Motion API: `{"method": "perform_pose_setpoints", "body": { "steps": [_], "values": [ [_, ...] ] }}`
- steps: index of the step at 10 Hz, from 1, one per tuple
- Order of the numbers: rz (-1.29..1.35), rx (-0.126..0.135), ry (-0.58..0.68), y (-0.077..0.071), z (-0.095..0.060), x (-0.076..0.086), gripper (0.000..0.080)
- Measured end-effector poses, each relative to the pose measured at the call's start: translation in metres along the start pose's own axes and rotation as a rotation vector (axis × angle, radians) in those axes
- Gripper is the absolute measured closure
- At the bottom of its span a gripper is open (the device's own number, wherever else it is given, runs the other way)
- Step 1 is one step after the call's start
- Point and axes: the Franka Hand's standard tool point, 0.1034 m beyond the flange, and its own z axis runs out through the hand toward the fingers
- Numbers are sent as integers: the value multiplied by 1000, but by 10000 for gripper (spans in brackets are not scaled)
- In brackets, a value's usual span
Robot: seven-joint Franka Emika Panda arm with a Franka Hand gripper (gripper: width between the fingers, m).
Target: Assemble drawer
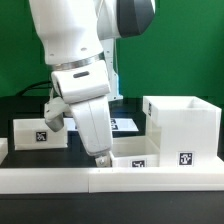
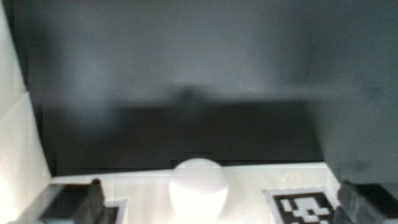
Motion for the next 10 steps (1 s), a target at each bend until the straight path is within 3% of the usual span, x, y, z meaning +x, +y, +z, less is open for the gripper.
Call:
{"method": "perform_pose_setpoints", "body": {
  "steps": [2,7,10],
  "values": [
    [0,1,1,0,1,1,150],
    [-1,-4,8,4,7,26,150],
    [-15,-17,-6,6,9,28,150]
  ]
}}
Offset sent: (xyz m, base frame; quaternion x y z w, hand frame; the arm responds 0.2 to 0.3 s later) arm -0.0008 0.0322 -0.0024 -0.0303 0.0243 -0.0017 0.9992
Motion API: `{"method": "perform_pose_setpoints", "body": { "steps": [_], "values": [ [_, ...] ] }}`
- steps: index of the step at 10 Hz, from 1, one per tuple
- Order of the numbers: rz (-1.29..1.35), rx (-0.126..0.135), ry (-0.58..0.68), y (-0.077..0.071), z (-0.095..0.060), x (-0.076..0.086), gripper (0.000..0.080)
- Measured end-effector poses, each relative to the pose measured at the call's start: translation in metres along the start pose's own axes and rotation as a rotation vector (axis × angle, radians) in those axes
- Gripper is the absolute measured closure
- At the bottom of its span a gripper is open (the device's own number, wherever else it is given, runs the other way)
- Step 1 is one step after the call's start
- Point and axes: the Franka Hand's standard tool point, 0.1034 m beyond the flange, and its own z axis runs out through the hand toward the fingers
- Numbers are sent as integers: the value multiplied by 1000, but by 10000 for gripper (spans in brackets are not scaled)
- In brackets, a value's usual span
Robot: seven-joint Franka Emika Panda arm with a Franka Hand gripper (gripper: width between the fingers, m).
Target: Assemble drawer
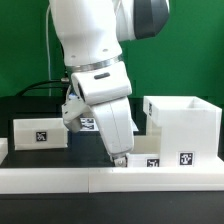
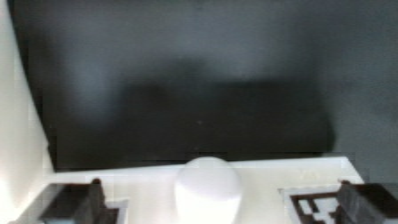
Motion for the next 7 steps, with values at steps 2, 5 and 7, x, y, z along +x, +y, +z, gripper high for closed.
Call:
{"method": "perform_pose_setpoints", "body": {
  "steps": [2,5,7],
  "values": [
    [4,-5,-2,-2,1,-1,150],
    [-60,-22,-5,-5,4,-4,150],
    [-96,-82,-25,-9,11,-5,150]
  ]
}}
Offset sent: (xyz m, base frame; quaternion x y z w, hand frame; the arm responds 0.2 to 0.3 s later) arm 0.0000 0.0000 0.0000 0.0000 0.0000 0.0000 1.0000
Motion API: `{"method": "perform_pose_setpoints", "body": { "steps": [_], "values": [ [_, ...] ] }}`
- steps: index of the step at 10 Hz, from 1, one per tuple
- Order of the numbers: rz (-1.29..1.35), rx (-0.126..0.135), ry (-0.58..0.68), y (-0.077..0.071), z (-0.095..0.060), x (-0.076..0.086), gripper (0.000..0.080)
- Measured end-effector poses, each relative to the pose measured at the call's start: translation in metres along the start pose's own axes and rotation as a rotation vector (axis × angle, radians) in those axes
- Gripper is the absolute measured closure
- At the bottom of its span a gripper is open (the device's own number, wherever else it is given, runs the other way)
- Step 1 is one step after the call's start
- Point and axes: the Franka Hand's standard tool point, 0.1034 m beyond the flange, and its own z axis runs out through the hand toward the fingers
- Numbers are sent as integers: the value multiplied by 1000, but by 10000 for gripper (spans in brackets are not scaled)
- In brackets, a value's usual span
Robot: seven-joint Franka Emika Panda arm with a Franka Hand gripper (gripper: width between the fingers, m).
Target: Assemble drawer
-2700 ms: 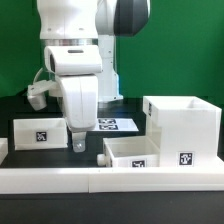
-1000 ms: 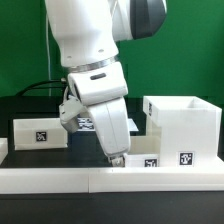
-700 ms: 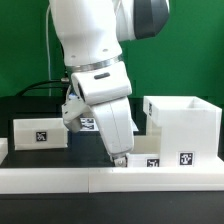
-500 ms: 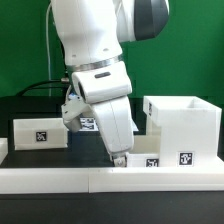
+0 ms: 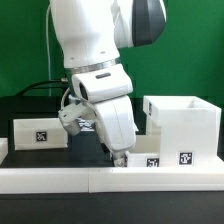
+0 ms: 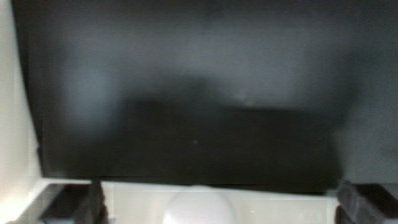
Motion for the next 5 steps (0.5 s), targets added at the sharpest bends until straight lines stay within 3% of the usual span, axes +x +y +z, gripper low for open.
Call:
{"method": "perform_pose_setpoints", "body": {
  "steps": [1,5],
  "values": [
    [-4,-26,-11,-3,3,-1,150],
    [14,-23,-11,-6,6,-1,150]
  ]
}}
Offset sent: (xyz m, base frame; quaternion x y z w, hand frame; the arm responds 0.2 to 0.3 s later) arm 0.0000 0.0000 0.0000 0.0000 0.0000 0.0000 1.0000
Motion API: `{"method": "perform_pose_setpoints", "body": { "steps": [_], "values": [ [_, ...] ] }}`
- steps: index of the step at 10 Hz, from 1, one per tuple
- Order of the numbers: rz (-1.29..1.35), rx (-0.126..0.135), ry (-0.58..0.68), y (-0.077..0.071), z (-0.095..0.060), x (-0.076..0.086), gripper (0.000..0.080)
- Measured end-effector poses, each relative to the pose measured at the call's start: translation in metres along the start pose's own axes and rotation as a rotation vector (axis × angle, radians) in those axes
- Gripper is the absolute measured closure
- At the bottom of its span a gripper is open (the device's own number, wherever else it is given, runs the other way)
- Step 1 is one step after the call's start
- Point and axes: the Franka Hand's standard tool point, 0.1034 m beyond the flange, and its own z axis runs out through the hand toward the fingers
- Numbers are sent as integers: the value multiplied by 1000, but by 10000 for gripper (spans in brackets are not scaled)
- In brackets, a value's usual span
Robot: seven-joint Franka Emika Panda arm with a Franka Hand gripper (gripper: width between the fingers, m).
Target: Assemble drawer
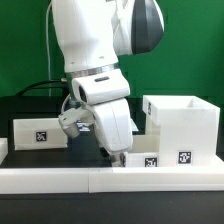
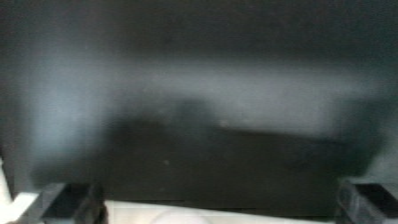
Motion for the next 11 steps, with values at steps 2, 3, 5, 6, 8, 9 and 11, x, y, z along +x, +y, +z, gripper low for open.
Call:
{"method": "perform_pose_setpoints", "body": {
  "steps": [2,3,5,6,8,9,11],
  "values": [
    [4,-4,-7,2,-1,2,150],
    [-7,-6,-13,3,-1,2,150],
    [33,-10,-36,12,-7,4,150],
    [54,-13,-37,14,-8,5,150],
    [100,-19,-36,17,-11,11,150],
    [132,-20,-35,16,-12,9,150],
    [132,-18,-35,15,-11,7,150]
  ]
}}
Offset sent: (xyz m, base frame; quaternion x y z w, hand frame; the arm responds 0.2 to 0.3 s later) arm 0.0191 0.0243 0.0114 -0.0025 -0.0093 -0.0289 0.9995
